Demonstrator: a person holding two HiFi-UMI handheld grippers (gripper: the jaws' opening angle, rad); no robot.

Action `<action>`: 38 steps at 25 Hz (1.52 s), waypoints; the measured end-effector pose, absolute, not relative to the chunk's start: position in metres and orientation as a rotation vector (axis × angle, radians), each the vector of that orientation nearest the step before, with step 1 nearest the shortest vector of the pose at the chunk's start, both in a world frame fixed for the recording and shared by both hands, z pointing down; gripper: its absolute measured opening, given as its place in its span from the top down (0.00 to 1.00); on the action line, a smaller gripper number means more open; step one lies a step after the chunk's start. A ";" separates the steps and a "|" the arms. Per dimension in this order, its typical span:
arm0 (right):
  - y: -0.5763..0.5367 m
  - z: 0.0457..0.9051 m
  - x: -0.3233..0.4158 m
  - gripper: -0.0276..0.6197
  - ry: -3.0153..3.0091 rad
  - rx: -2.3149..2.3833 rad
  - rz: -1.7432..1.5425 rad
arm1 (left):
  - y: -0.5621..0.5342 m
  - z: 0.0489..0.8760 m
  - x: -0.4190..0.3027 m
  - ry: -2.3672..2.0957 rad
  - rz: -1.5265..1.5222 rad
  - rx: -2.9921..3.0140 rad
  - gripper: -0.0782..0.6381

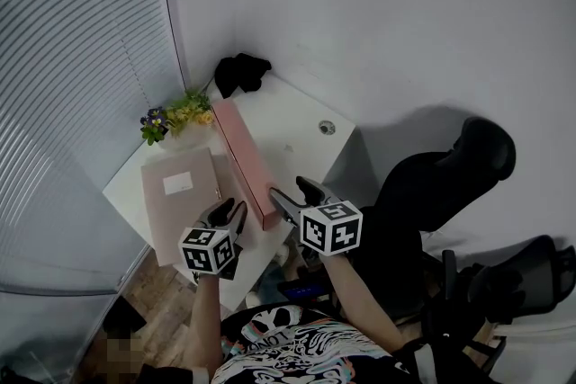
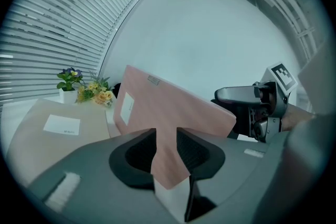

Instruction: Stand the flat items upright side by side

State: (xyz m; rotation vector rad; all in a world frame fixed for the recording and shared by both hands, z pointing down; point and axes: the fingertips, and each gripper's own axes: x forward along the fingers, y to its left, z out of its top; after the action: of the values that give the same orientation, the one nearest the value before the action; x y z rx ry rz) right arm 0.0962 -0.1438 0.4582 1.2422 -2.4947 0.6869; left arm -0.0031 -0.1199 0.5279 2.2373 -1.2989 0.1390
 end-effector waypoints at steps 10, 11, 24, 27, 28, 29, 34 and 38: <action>-0.166 0.448 0.073 0.49 -2.508 1.112 0.637 | -0.129 0.531 -0.010 -1.314 0.117 2.214 0.73; -0.170 0.448 0.070 0.49 -2.508 1.097 0.636 | -0.130 0.531 -0.012 -1.318 0.114 2.210 0.73; -0.224 0.443 0.016 0.47 -2.491 0.916 0.623 | -0.150 0.537 -0.028 -1.351 0.074 2.155 0.73; -0.239 0.443 0.000 0.45 -2.485 0.863 0.611 | -0.151 0.539 -0.030 -1.354 0.067 2.142 0.73; -0.245 0.443 -0.005 0.45 -2.481 0.849 0.607 | -0.152 0.540 -0.030 -1.354 0.066 2.140 0.73; -0.251 0.444 -0.010 0.44 -2.474 0.839 0.600 | -0.153 0.540 -0.031 -1.355 0.066 2.138 0.73; -0.277 0.450 -0.030 0.43 -2.410 0.816 0.587 | -0.153 0.546 -0.034 -1.349 0.059 2.120 0.73; -0.294 0.454 -0.041 0.41 -2.390 0.798 0.596 | -0.158 0.547 -0.035 -1.344 0.054 2.116 0.73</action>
State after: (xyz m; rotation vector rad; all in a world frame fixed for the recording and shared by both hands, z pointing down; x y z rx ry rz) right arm -0.0406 -0.2938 0.4539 0.7981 -2.3895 0.5957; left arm -0.0354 -0.1584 0.5474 2.1161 -1.3438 0.0543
